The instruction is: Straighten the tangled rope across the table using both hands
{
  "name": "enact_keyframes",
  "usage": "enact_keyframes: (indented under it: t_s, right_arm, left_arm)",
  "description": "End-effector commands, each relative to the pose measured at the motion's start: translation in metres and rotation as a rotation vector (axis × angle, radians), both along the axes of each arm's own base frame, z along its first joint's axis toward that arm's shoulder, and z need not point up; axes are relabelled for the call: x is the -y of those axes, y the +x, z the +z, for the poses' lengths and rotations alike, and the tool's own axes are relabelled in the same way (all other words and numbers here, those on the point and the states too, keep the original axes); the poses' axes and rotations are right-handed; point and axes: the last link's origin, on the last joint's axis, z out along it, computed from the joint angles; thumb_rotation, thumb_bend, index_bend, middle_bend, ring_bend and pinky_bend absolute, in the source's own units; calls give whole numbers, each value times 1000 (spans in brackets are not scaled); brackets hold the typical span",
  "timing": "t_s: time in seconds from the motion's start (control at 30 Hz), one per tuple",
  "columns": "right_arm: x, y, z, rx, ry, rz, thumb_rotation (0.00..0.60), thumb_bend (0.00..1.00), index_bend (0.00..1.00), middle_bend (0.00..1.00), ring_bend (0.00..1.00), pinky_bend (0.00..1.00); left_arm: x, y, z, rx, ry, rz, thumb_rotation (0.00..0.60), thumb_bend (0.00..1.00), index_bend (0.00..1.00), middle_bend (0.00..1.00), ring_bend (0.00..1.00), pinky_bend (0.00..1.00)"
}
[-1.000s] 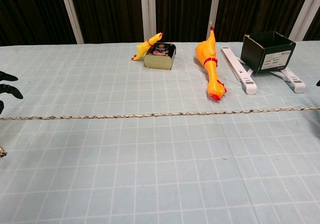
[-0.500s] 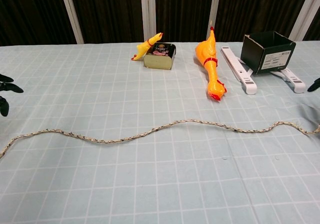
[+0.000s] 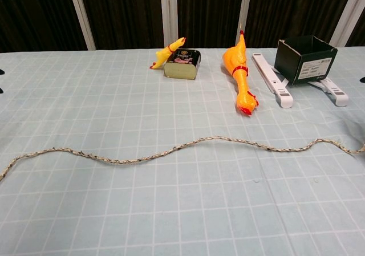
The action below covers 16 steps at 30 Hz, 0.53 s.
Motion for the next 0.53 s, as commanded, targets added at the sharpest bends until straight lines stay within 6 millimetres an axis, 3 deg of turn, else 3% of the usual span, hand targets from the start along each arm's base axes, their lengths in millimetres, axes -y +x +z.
enact_keyframes:
  t_s: [0.03, 0.2, 0.4, 0.53]
  right_arm:
    - [-15, 2, 12, 55, -18, 16, 600, 404, 0, 0, 0, 0]
    - [-43, 8, 32, 111, -30, 50, 600, 362, 0, 0, 0, 0]
    - [-88, 2, 50, 79, -57, 116, 600, 361, 0, 0, 0, 0]
    - [-108, 3, 57, 81, -83, 173, 600, 361, 0, 0, 0, 0]
  left_arm:
    - [25, 4, 15, 214, 69, 156, 600, 35, 95, 0, 0, 0]
    - [68, 18, 26, 425, 81, 300, 600, 28, 78, 0, 0, 0]
    - [109, 20, 36, 444, 128, 261, 600, 27, 48, 0, 0, 0]
    - [119, 13, 39, 415, 143, 232, 600, 28, 47, 0, 0, 0]
